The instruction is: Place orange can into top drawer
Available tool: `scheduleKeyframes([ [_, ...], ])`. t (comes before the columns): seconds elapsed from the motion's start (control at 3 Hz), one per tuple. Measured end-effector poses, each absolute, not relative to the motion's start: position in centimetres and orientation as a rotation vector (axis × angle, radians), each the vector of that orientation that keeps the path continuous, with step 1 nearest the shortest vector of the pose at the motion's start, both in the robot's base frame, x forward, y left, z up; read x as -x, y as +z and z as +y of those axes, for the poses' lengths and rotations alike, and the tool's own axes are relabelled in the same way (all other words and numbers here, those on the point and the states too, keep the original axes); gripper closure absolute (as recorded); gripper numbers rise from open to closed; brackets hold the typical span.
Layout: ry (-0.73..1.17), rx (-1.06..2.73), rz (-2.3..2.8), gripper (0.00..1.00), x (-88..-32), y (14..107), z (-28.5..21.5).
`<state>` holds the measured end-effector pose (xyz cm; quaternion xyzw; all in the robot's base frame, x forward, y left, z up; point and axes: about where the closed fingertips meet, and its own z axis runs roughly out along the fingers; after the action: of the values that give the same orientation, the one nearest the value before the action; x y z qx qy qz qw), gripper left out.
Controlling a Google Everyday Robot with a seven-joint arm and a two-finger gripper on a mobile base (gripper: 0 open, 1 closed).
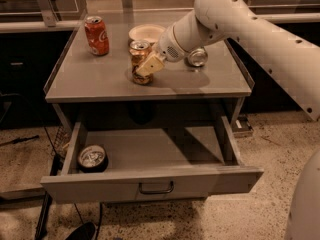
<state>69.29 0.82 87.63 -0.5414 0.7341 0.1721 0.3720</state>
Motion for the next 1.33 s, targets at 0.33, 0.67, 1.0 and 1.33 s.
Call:
scheduleKeyframes([
  [0.33,0.441,1.388,1.881,0.94,-69.3,87.6,0.8],
  [0.67,0.442,1.398,1.875,1.0,-69.0,87.9,0.9],
  [1.0,0.437,1.416,1.846,1.0,-67.1,89.3,0.4],
  [1.33,0.415,1.424,1.807,1.0,-63.8,91.0,-0.8],
])
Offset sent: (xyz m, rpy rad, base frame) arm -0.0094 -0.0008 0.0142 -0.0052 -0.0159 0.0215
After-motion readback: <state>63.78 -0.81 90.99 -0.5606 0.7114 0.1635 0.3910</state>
